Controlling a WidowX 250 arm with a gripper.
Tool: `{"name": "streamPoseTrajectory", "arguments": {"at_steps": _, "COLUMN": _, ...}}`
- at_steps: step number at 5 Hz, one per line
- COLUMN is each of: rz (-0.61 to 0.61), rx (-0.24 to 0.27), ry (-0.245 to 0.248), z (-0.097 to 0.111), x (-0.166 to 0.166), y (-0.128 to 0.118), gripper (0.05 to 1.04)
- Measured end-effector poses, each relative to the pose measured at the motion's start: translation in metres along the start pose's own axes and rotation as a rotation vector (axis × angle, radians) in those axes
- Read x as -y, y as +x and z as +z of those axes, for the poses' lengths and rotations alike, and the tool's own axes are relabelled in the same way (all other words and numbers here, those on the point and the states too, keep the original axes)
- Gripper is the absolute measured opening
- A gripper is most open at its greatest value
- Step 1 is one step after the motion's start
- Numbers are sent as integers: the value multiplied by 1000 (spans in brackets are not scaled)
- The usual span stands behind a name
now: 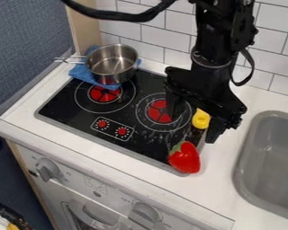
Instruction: Moved the silver pot to the middle switch of the burner.
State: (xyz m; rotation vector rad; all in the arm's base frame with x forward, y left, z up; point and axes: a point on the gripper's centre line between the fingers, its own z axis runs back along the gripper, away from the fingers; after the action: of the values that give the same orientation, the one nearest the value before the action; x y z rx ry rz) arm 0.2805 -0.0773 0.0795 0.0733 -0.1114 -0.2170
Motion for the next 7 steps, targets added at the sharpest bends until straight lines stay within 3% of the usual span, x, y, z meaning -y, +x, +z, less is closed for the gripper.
{"name": "streamPoseTrajectory", "arguments": {"at_steps": 1, "rz": -7, "rx": -37, "ry": 3, "z": -8, "x": 1, "y": -4, "gripper": 1001}}
{"name": "streamPoseTrajectory", "arguments": {"at_steps": 3, "rz": 108, "rx": -54, "ry": 43, "z": -4, "x": -80, "y": 44, "gripper": 1001}}
{"name": "streamPoseTrajectory", "arguments": {"at_steps": 4, "rz": 168, "rx": -52, "ry": 23, "z": -12, "x": -110, "y": 67, "gripper": 1001}}
{"name": "streamPoseTrajectory", "arguments": {"at_steps": 5, "rz": 211, "rx": -70, "ry": 22, "z": -32, "x": -142, "y": 85, "gripper": 1001}}
{"name": "streamPoseTrajectory", "arguments": {"at_steps": 6, "rz": 225, "rx": -74, "ry": 37, "z": -45, "x": -161, "y": 97, "gripper": 1001}}
{"name": "streamPoseTrajectory", "arguments": {"at_steps": 7, "rz": 245, "rx": -76, "ry": 39, "z": -50, "x": -175, "y": 92, "gripper": 1001}}
